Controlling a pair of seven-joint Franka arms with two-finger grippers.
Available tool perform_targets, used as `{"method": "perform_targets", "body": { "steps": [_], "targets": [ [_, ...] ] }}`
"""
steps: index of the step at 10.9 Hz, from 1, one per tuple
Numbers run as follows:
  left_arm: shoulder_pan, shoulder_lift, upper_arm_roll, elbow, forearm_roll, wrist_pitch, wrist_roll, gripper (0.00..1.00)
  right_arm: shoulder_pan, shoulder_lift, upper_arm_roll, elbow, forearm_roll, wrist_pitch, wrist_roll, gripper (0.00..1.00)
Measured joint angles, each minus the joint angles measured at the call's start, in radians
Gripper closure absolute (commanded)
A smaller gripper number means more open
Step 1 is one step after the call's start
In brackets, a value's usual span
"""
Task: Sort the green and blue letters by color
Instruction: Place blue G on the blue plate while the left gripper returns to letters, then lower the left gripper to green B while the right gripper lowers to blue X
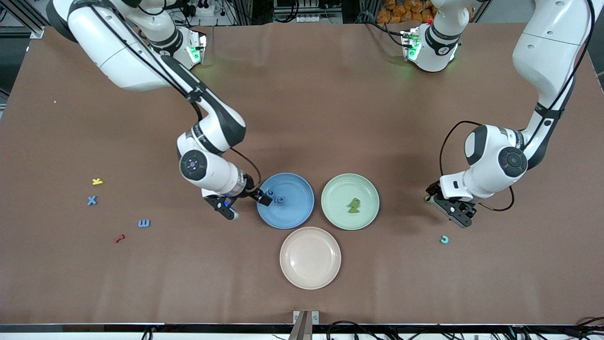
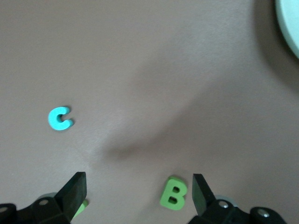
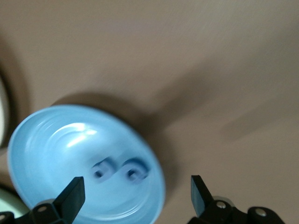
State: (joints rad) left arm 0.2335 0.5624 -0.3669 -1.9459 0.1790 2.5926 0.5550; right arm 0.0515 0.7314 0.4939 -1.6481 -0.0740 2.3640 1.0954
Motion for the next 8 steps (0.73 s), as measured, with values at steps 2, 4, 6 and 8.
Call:
{"method": "perform_targets", "body": {
  "steps": [2, 4, 6, 8],
  "targets": [
    [-0.012, -0.006, -0.013, -0.039, 0.035, 0.05, 0.002, 0.0, -0.077, -0.041, -0.001, -0.07, -0.011, -0.009, -0.15, 0.0],
    [-0.017, -0.009, -0.017, -0.066, 0.076, 0.078, 0.002, 0.0, -0.169, -0.105, -0.002, -0.163, -0.024, -0.013, -0.329, 0.01],
    [-0.013, -0.01, -0.017, -0.077, 0.085, 0.078, 0.003, 0.0, -0.243, -0.171, -0.014, -0.244, -0.185, -0.019, -0.434, 0.01],
    [-0.014, -0.01, -0.017, -0.084, 0.087, 0.078, 0.003, 0.0, -0.318, -0.211, -0.032, -0.304, -0.35, -0.02, -0.467, 0.01]
  ]
}}
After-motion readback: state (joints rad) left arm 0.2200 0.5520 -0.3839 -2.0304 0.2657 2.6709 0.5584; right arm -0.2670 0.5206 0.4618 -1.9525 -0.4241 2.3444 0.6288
